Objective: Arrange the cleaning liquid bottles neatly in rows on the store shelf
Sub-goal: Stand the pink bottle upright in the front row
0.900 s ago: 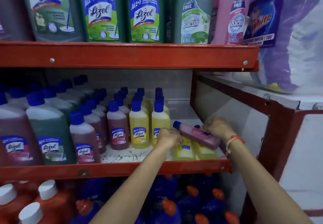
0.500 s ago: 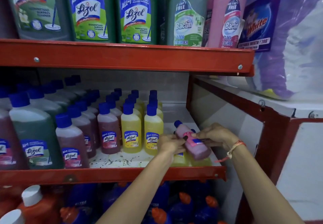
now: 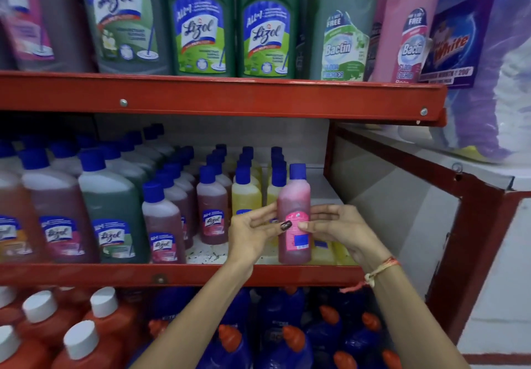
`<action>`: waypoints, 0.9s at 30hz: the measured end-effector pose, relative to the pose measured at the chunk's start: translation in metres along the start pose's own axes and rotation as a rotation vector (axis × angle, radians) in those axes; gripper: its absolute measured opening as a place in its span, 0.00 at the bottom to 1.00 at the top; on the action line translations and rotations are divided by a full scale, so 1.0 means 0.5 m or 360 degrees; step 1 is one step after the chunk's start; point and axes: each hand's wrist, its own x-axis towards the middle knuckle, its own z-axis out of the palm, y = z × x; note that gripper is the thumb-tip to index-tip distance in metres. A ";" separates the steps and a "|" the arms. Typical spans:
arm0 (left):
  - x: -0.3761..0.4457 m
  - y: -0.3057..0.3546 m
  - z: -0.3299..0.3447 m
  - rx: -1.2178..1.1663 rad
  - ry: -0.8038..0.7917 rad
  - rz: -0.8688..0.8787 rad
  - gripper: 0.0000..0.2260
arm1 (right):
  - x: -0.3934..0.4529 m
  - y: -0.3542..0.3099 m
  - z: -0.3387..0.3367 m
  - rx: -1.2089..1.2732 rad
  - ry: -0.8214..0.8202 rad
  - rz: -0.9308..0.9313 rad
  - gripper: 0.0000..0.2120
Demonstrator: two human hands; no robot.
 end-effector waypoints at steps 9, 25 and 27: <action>-0.011 -0.002 -0.176 0.0073 0.0185 0.0102 0.23 | 0.014 0.037 0.192 -0.0197 0.0058 -0.0201 0.22; -0.002 -0.028 -0.185 -0.0167 0.0303 -0.0136 0.18 | -0.029 0.070 0.303 -0.0562 0.0741 -0.0554 0.36; -0.001 -0.028 -0.189 -0.0175 0.0286 -0.0190 0.20 | -0.023 0.071 0.312 -0.0648 0.0801 -0.0570 0.35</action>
